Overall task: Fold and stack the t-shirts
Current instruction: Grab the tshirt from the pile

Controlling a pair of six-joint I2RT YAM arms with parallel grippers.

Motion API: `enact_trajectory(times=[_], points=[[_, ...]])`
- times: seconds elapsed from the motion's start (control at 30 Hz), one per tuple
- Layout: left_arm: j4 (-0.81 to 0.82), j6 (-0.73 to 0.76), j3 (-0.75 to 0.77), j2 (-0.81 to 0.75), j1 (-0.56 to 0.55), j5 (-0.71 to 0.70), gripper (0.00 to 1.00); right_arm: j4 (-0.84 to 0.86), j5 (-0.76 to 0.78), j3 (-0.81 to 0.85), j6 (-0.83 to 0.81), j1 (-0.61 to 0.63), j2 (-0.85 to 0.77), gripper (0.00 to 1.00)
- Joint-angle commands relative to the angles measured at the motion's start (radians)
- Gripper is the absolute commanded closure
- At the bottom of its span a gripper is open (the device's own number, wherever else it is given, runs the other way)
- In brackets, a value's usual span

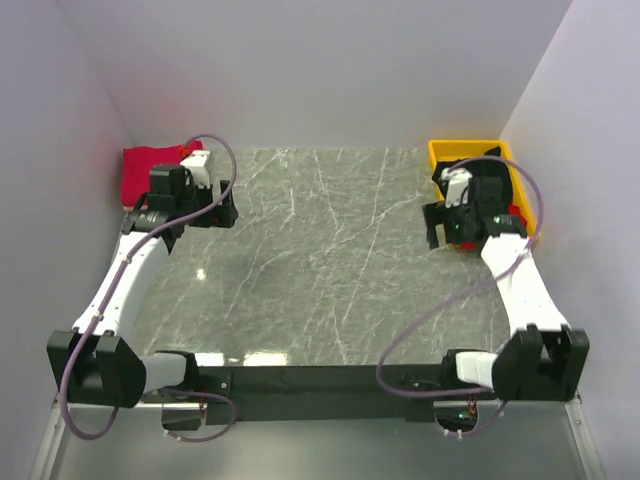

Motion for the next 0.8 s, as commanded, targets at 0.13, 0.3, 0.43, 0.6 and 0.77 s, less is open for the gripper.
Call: enact_trajectory(times=[0.13,0.3,0.43,0.6,0.77], points=[[0.018,-0.009,0.114,0.051,0.003,-0.010,0.01,0.124,0.087,0.335,0.127,-0.169,0.344,0.00],[0.010,0.010,0.149,0.111,0.003,-0.057,0.01,0.061,0.169,0.599,0.182,-0.231,0.636,0.00],[-0.063,0.036,0.212,0.194,0.004,-0.135,0.01,-0.021,0.160,0.873,0.190,-0.246,0.890,0.00],[-0.070,0.069,0.225,0.228,0.006,-0.138,0.00,-0.019,0.147,0.988,0.162,-0.243,1.018,0.00],[-0.099,0.074,0.241,0.263,0.006,-0.138,0.01,-0.002,0.167,0.988,0.127,-0.241,1.087,0.36]])
